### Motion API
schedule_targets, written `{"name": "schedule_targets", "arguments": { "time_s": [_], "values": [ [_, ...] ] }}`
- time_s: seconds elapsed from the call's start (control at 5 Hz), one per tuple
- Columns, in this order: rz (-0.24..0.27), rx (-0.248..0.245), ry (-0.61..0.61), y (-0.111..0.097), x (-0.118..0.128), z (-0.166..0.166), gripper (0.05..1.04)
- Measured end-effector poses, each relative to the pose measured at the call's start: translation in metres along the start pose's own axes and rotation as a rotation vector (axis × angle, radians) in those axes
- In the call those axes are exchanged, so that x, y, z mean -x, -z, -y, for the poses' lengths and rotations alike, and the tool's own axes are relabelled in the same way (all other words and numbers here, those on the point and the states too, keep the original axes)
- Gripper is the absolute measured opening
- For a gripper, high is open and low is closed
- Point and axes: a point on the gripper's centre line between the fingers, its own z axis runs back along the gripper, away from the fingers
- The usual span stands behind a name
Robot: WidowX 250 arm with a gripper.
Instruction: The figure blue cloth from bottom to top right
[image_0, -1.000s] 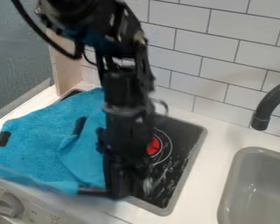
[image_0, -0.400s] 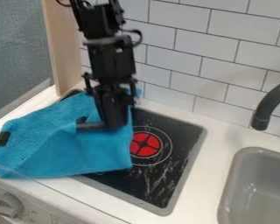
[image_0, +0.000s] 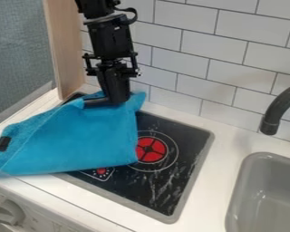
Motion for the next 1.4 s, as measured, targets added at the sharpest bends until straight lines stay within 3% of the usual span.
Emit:
{"name": "schedule_targets", "arguments": {
  "time_s": [0.4,0.6,1.0,1.2,1.4],
  "values": [
    [-0.016,-0.018,-0.048,0.007,-0.017,-0.024,0.072],
    [-0.034,-0.031,-0.072,0.01,-0.016,-0.03,0.221],
    [-0.038,-0.034,-0.087,0.01,-0.016,-0.03,0.79],
    [-0.037,-0.04,-0.083,0.01,-0.016,-0.031,1.017],
    [-0.036,-0.038,-0.08,0.009,-0.015,-0.031,1.009]
  ]
}}
